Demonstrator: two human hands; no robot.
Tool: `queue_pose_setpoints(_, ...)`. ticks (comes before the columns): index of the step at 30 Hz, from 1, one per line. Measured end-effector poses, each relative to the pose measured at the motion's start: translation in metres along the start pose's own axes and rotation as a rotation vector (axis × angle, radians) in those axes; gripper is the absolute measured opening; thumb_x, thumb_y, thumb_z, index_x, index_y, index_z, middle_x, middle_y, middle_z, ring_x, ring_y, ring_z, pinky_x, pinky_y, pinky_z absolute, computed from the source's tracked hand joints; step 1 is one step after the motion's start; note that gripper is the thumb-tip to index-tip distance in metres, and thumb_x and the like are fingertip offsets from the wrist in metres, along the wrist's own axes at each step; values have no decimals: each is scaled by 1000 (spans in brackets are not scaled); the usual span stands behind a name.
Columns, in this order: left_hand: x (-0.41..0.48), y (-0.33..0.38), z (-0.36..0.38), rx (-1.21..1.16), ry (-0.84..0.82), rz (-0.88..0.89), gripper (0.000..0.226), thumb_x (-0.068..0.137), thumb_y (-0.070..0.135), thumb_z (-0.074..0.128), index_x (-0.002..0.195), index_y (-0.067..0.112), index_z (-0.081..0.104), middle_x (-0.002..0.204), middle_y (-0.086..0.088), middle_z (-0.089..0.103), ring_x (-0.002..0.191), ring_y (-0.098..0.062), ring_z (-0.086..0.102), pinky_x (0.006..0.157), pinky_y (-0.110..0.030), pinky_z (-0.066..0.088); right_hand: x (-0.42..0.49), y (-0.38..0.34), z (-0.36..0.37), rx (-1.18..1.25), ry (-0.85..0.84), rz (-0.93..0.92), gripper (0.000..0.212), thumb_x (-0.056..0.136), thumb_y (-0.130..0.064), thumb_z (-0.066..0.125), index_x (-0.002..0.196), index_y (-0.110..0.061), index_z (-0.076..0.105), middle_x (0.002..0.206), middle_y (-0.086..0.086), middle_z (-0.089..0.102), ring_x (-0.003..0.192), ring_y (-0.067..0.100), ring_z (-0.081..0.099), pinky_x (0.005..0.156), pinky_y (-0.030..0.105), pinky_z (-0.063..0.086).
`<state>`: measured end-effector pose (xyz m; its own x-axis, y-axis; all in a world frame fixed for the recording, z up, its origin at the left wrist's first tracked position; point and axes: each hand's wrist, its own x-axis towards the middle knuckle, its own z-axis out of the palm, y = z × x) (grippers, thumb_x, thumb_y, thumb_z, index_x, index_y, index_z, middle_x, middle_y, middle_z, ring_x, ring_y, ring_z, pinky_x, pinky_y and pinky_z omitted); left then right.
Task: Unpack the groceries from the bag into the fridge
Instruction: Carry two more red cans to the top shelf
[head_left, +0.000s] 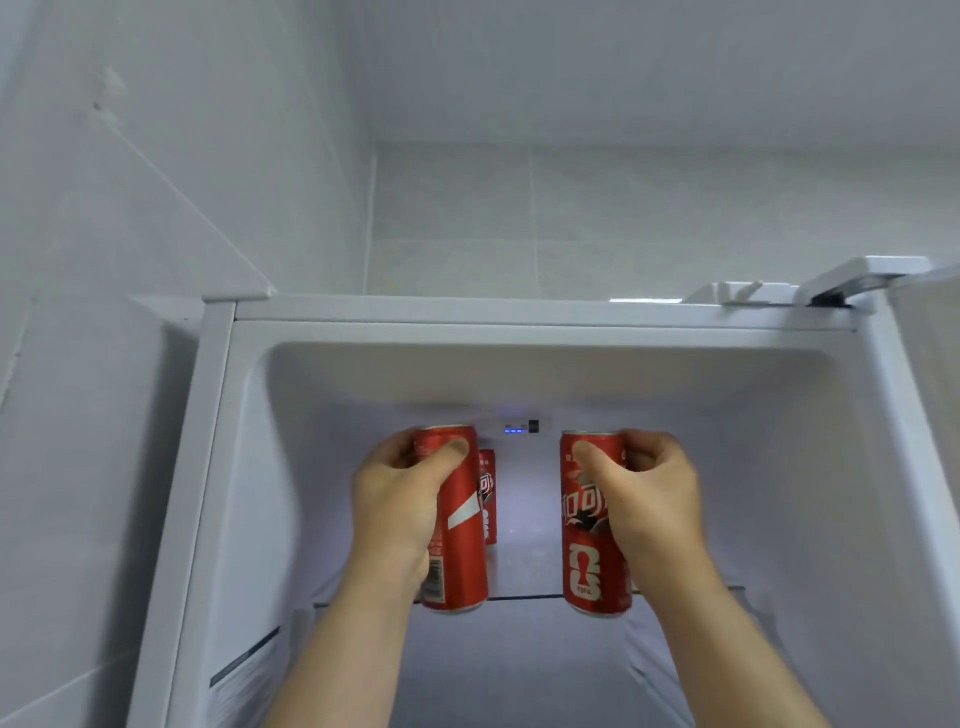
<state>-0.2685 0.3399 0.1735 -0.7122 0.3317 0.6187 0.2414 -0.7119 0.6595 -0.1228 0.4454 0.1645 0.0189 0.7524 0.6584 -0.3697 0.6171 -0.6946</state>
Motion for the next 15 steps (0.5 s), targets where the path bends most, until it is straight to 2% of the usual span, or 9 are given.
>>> queue_pose_setpoints(4,10,-4,0,49,12,22,14,74,12,81,76,20,70,65,2,73,61,-23,71,61,-37,60,14,5,3,-21,4,-10,37,74,-28,84,99,-30,57,95,-7,68,83,16,68,74,36,56)
queue_pose_setpoints(8,17,-9,2,75,27,19,12,74,12,81,76,19,71,67,0,73,64,-26,72,66,-42,61,21,12,4,-35,-3,6,38,76,-27,82,105,-25,58,96,-5,68,83,17,68,74,35,56)
queue_pose_setpoints(15,22,-19,3,117,20,26,13,75,10,80,78,20,72,69,2,74,60,-22,71,63,-37,60,32,20,9,-63,-28,23,34,78,-28,81,104,-24,58,94,-5,68,82,19,69,79,40,58)
